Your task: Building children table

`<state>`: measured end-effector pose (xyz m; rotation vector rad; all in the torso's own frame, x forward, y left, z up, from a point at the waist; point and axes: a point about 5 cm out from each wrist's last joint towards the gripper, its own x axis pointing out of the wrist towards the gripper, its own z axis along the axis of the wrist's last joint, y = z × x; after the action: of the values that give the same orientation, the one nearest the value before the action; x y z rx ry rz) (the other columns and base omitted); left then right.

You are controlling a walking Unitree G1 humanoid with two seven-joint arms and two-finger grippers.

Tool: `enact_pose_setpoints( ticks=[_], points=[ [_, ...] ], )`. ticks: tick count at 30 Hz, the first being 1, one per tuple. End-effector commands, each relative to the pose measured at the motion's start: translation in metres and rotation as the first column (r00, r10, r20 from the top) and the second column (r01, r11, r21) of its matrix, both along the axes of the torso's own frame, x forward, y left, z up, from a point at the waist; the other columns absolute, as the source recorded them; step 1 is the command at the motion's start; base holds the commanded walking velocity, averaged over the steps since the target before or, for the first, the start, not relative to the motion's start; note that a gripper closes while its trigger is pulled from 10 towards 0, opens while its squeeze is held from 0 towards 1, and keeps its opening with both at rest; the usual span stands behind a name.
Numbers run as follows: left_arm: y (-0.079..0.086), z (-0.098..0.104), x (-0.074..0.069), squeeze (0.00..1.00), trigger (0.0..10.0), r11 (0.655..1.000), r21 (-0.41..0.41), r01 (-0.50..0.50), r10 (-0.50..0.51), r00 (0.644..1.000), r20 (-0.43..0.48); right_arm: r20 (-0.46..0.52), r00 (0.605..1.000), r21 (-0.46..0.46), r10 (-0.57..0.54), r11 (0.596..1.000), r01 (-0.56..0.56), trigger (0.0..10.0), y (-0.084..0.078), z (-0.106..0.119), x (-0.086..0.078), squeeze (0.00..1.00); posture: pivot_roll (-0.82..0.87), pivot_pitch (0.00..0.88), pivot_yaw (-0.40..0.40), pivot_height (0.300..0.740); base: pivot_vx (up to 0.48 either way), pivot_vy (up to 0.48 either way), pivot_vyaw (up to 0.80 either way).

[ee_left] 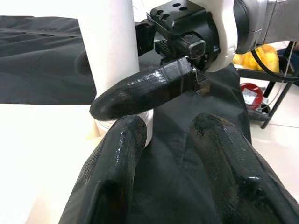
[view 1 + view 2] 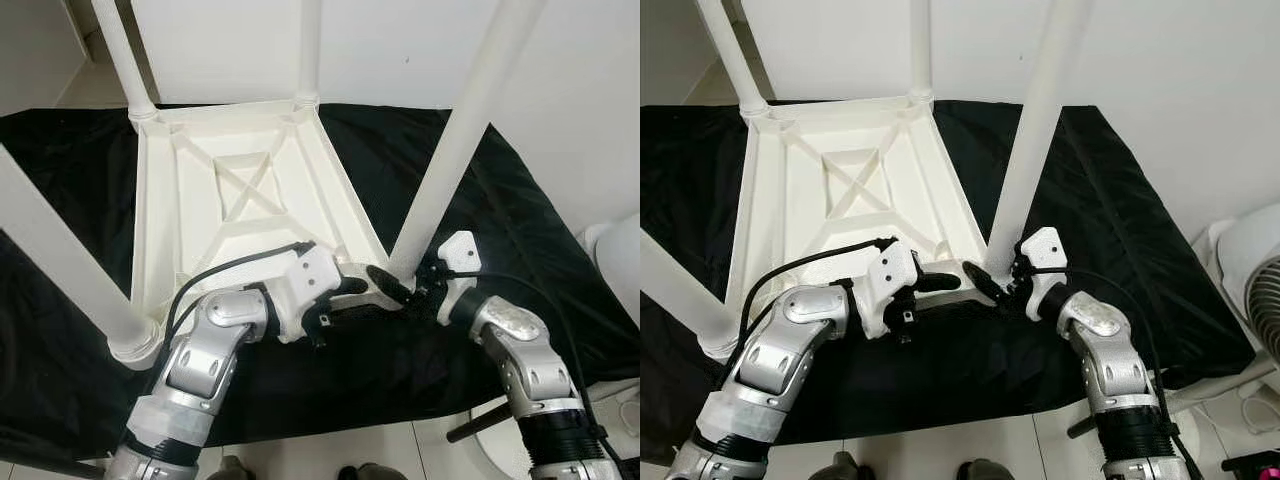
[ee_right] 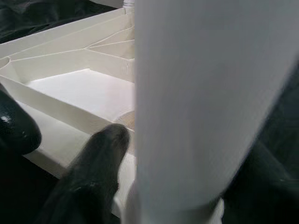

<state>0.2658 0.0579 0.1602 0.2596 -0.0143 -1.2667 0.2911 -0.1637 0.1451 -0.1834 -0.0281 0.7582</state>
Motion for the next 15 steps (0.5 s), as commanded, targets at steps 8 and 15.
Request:
enact_pose_setpoints(
  ticks=[8, 15],
  points=[
    [0.0, -0.0002, -0.0018, 0.0, 10.0, 1.0, 0.006, -0.013, 0.013, 1.0, -0.002, -0.046, 0.998, 0.006, 0.037, 0.999, -0.037, 0.0, -0.0064, -0.0106, -0.0025, 0.0, -0.1, 0.029, -0.01, 0.74, 0.0, 0.0, 0.0],
    [-0.0011, 0.0002, -0.0018, 0.0, 10.0, 1.0, 0.005, -0.007, 0.007, 1.0, -0.004, -0.051, 0.999, 0.004, -0.017, 1.0, 0.017, 10.0, -0.0037, -0.0116, -0.0062, 0.0, -0.11, 0.039, -0.007, 0.74, 0.0, 0.0, 0.0]
  ],
)
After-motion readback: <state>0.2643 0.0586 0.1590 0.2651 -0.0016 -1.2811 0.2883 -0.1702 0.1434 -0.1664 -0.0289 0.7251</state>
